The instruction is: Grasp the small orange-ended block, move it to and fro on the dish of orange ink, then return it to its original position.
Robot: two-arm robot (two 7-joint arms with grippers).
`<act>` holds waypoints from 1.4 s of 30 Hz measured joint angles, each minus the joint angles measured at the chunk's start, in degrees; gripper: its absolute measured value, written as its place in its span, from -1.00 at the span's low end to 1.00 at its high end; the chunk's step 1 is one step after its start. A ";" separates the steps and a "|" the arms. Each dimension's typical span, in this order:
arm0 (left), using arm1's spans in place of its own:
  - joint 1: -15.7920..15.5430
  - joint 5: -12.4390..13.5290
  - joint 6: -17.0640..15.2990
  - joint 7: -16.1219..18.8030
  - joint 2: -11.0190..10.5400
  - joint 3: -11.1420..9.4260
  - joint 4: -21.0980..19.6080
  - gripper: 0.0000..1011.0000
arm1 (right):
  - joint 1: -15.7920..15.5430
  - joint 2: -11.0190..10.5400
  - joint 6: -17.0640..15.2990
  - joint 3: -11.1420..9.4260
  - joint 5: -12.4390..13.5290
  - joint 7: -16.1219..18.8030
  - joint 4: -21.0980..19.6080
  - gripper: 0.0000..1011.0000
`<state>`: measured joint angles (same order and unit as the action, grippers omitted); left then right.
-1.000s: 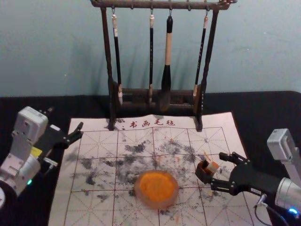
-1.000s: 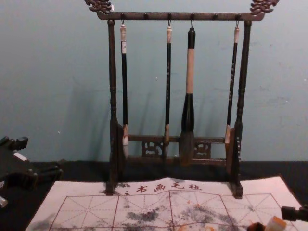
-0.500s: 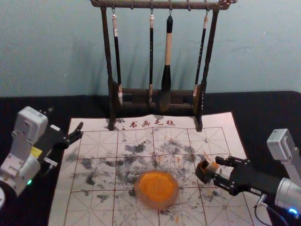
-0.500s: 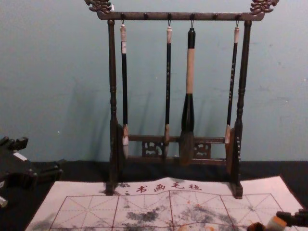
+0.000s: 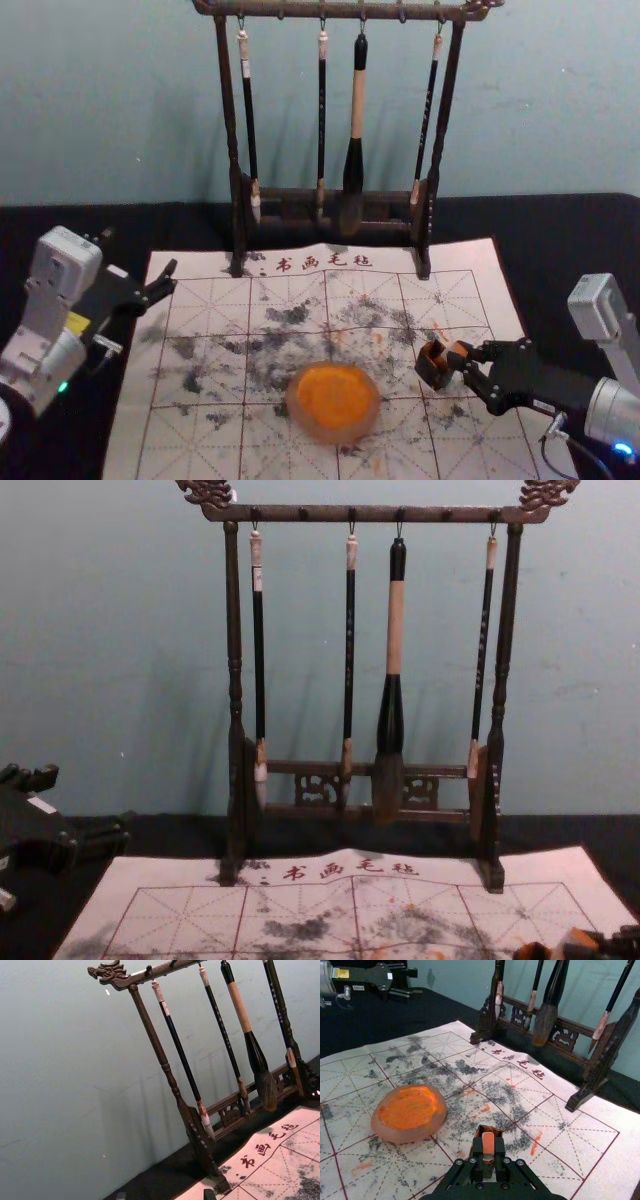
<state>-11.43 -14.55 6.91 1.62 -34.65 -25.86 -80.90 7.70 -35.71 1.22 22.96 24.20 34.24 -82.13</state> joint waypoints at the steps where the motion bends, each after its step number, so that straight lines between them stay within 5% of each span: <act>1: 0.00 0.00 0.00 0.00 0.00 0.00 0.00 0.98 | 0.00 0.00 0.00 0.00 0.00 0.00 0.00 -0.82; 42: 0.00 0.00 0.00 0.00 0.00 0.00 0.00 0.98 | -0.63 -0.67 -0.71 -0.50 -1.08 -0.10 -2.00 -0.83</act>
<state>-11.43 -14.55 6.91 1.62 -34.65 -25.86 -80.90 7.07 -36.38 0.52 22.46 23.12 34.15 -84.13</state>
